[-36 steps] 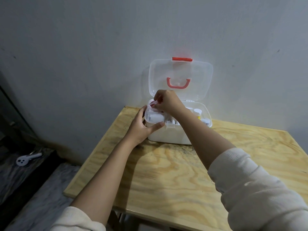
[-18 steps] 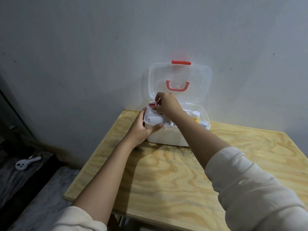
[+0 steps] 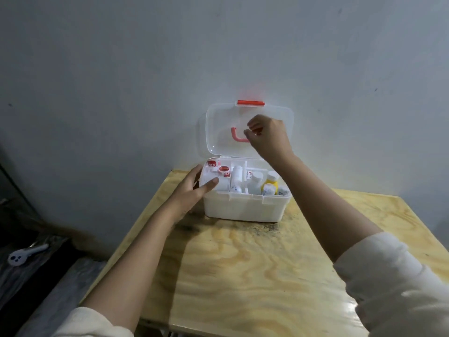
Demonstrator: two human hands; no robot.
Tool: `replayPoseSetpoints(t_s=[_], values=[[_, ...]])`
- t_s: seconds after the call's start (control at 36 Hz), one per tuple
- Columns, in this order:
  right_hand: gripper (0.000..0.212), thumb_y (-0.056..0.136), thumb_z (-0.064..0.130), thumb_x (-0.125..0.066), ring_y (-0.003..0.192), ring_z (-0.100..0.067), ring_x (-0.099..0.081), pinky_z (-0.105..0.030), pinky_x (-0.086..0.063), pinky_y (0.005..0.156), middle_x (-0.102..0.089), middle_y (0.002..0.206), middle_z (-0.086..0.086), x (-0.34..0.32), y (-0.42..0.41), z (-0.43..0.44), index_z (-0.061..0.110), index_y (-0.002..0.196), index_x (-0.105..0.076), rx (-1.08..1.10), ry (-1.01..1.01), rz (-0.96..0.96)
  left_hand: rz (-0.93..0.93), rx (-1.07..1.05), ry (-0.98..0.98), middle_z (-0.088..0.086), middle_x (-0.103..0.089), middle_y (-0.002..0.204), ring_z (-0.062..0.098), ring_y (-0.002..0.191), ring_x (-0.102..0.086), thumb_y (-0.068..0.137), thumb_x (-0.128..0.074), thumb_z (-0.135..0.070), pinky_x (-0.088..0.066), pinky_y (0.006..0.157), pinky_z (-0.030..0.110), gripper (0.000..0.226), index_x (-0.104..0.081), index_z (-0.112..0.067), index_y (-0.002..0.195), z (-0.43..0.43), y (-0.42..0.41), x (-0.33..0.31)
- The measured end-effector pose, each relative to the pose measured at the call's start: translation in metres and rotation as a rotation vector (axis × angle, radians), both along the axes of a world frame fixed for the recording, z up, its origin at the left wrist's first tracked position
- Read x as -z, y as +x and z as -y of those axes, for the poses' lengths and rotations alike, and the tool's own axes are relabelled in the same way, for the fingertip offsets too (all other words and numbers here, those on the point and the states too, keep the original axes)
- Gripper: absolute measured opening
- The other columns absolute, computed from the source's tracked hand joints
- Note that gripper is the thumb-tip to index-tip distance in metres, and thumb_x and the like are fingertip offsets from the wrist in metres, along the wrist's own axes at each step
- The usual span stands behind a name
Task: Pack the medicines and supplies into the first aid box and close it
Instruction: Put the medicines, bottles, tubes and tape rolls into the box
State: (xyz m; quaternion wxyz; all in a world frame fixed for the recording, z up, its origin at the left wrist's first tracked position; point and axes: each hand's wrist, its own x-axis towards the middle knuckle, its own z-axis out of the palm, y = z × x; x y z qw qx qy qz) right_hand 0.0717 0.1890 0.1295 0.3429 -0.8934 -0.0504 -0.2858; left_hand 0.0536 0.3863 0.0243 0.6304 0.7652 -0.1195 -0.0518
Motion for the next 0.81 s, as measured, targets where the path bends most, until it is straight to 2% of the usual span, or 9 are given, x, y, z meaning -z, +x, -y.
replayPoseSetpoints(t_s=[0.06, 0.14, 0.22, 0.25, 0.33, 0.47, 0.64, 0.75, 0.81], values=[[0.024, 0.083, 0.012, -0.064, 0.093, -0.023, -0.067, -0.031, -0.054, 0.089, -0.071, 0.103, -0.015, 0.001, 0.0, 0.007, 0.001, 0.104, -0.066, 0.004, -0.01, -0.026, -0.012, 0.018, -0.004, -0.011, -0.057, 0.132, 0.016, 0.124, -0.053, 0.069, -0.075, -0.057, -0.047, 0.104, 0.046, 0.074, -0.046, -0.036, 0.134, 0.003, -0.001, -0.001], [0.022, 0.084, 0.012, -0.065, 0.091, -0.022, -0.068, -0.029, -0.054, 0.089, -0.072, 0.103, -0.014, 0.013, 0.002, -0.001, 0.002, 0.103, -0.068, -0.069, -0.102, -0.136, -0.007, 0.029, -0.028, -0.009, -0.059, 0.13, 0.016, 0.122, -0.055, 0.073, -0.076, -0.049, -0.048, 0.102, 0.045, 0.071, -0.044, -0.034, 0.135, 0.007, 0.003, 0.004], [0.026, 0.084, 0.019, -0.066, 0.094, -0.024, -0.066, -0.033, -0.054, 0.091, -0.07, 0.106, -0.013, 0.033, 0.007, -0.026, 0.004, 0.105, -0.067, -0.183, -0.242, -0.293, 0.031, 0.021, -0.034, -0.017, -0.057, 0.124, 0.014, 0.124, -0.053, 0.083, -0.071, -0.037, -0.048, 0.101, 0.033, 0.055, -0.042, -0.036, 0.131, 0.01, 0.001, 0.005], [0.026, 0.083, 0.021, -0.066, 0.094, -0.025, -0.065, -0.035, -0.054, 0.09, -0.07, 0.105, -0.012, 0.039, 0.01, -0.034, 0.005, 0.103, -0.067, -0.19, -0.289, -0.332, 0.044, 0.015, -0.022, -0.018, -0.056, 0.127, 0.012, 0.126, -0.051, 0.08, -0.072, -0.043, -0.046, 0.103, 0.031, 0.061, -0.042, -0.035, 0.133, 0.01, 0.0, 0.005], [0.026, 0.079, 0.022, -0.067, 0.089, -0.028, -0.062, -0.036, -0.054, 0.08, -0.068, 0.1, -0.015, 0.048, 0.017, -0.048, 0.004, 0.098, -0.066, -0.149, -0.386, -0.376, 0.047, 0.004, 0.0, -0.012, -0.044, 0.148, 0.011, 0.137, -0.04, 0.058, -0.073, -0.072, -0.036, 0.113, 0.042, 0.108, -0.032, -0.028, 0.148, 0.007, -0.001, 0.005], [0.021, 0.074, 0.017, -0.069, 0.077, -0.024, -0.054, -0.031, -0.044, 0.065, -0.067, 0.095, -0.016, 0.047, 0.022, -0.049, 0.003, 0.089, -0.063, -0.153, -0.396, -0.353, 0.02, 0.008, -0.012, -0.01, -0.038, 0.152, 0.013, 0.14, -0.037, 0.053, -0.073, -0.078, -0.034, 0.115, 0.045, 0.119, -0.027, -0.029, 0.151, 0.004, 0.002, 0.009], [0.025, 0.077, 0.019, -0.068, 0.077, -0.023, -0.052, -0.036, -0.052, 0.074, -0.065, 0.096, -0.016, 0.047, 0.023, -0.047, 0.003, 0.095, -0.06, -0.188, -0.356, -0.36, 0.03, 0.001, -0.025, -0.013, -0.05, 0.14, 0.013, 0.133, -0.045, 0.065, -0.071, -0.062, -0.038, 0.112, 0.043, 0.091, -0.038, -0.03, 0.143, 0.006, 0.003, 0.009], [0.025, 0.079, 0.015, -0.066, 0.083, -0.026, -0.057, -0.034, -0.05, 0.073, -0.066, 0.101, -0.017, 0.045, 0.022, -0.049, 0.0, 0.098, -0.064, -0.159, -0.367, -0.364, 0.034, 0.004, -0.02, -0.023, -0.055, 0.121, 0.012, 0.127, -0.05, 0.083, -0.07, -0.038, -0.042, 0.109, 0.039, 0.051, -0.043, -0.04, 0.126, 0.008, 0.004, 0.009], [0.025, 0.079, 0.014, -0.065, 0.087, -0.03, -0.061, -0.036, -0.053, 0.076, -0.066, 0.101, -0.018, 0.045, 0.022, -0.05, -0.001, 0.1, -0.063, -0.148, -0.371, -0.367, 0.042, 0.003, -0.018, -0.021, -0.055, 0.123, 0.013, 0.129, -0.048, 0.086, -0.069, -0.036, -0.042, 0.108, 0.036, 0.052, -0.042, -0.036, 0.131, 0.008, 0.004, 0.009]])
